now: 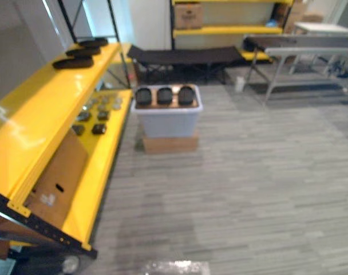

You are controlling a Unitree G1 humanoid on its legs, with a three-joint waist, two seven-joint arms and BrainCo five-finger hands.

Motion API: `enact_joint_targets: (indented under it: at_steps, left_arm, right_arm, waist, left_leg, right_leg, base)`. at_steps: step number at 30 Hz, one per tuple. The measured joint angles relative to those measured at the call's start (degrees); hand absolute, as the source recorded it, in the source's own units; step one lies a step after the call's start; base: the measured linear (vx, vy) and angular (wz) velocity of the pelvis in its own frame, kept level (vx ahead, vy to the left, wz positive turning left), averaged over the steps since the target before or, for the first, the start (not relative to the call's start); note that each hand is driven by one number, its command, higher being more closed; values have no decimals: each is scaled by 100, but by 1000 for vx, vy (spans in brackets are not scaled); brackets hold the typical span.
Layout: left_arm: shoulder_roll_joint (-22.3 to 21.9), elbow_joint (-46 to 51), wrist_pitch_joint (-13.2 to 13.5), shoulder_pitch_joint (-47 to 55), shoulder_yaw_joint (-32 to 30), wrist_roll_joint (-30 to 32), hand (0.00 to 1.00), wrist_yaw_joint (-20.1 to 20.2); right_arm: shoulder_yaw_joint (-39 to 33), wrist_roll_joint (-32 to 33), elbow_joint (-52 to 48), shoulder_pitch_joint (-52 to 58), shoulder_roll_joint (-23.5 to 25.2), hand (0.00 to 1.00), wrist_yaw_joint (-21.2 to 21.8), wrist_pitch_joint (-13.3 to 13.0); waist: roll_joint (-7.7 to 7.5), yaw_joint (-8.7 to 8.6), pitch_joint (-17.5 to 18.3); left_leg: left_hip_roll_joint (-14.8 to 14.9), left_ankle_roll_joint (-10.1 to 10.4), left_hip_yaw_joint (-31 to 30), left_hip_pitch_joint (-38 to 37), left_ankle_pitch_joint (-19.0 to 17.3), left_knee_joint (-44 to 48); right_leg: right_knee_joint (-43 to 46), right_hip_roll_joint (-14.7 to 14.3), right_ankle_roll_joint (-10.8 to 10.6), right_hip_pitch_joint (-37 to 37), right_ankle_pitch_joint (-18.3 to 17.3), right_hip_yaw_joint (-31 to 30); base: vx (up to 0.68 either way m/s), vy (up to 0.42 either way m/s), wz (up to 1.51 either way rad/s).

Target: Walk over and take plastic housings, then place them on the shelf

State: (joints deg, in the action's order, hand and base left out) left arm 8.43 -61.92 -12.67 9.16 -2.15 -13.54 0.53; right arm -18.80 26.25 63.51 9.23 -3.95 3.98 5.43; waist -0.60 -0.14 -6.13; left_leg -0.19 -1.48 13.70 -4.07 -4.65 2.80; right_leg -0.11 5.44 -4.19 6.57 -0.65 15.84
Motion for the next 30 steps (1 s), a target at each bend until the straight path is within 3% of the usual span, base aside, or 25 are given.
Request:
enact_joint_targets:
  at_steps: [7, 11, 20, 21, 24, 26, 27, 29, 30]
  left_arm:
    - [-2, -22, 7, -106, -1, -11, 0, -44]
    - [51, -19, 6, -167, -4, -260, 0, -144]
    - [44, -16, 17, -190, -7, -358, 0, -215]
    - [58, -29, 17, -202, -13, -364, 0, -218]
    - [58, -53, 13, -203, -5, -321, 0, -215]
    - [77, -53, 12, -151, 49, -148, 0, -280]
    - [79, -53, 11, -134, 71, -163, 0, -300]
    - [101, -59, 9, -184, 74, -194, 0, -338]
    - [127, -64, 8, -186, 72, -212, 0, -336]
  right_arm:
    - [-233, -3, 46, -157, 77, 0, -60, -4]
    - [-264, 1, 44, -349, 169, 0, -34, -2]
    - [-373, 109, 36, -440, 262, 0, 78, -14]
    - [-374, 104, 22, -443, 273, 0, 76, -11]
    - [-483, 107, -155, -355, 245, 0, 71, -80]
    - [-484, 117, -177, -286, 196, 0, 74, -163]
    - [-482, 118, -225, -292, 175, 0, 105, -206]
    - [-468, 114, -217, -322, 166, 0, 219, -235]
    - [-462, 108, -187, -314, 190, 0, 242, -220]
  waist:
    - [37, -7, -42]
    - [-67, -17, -167]
    - [-61, -15, -302]
    - [-131, 5, -360]
    - [-152, -57, -393]
    - [-215, -58, -443]
    - [-193, -76, -455]
    - [-101, -72, -547]
    - [-132, -73, -558]
  left_leg:
    - [-148, 7, 99, -598, 172, -709]
    - [-159, 39, 103, -624, 151, -727]
    - [-185, 115, 115, -802, 99, -733]
    - [-305, 25, 142, -786, 26, -736]
    - [-404, -235, 253, -761, -162, -487]
    - [-492, -433, 215, -796, -455, -245]
    - [-453, -454, 191, -803, -487, -206]
    - [-147, -397, 159, -864, -618, 13]
    - [-95, -352, 144, -893, -640, 35]
  right_leg:
    - [-237, 24, -86, 344, 63, 29]
    - [-236, 42, -192, 373, 100, 144]
    - [-201, 79, -232, 520, 96, 135]
    - [118, 222, -239, 344, -279, 150]
    - [1154, 583, -431, -53, -862, 194]
    - [2510, 949, -556, -442, -1003, 104]
    - [2893, 967, -501, -681, -1012, 92]
    - [3067, 774, -187, -1063, -1243, 117]
    - [2961, 721, -190, -1115, -1238, 119]
  base:
    - [132, 38, -4]
    - [43, 15, 5]
    - [-46, -1, -2]
    - [-124, 8, -5]
    - [-31, 61, 15]
    - [14, 85, 12]
    - [20, 85, 5]
    - [101, 77, 16]
    - [138, 45, 25]
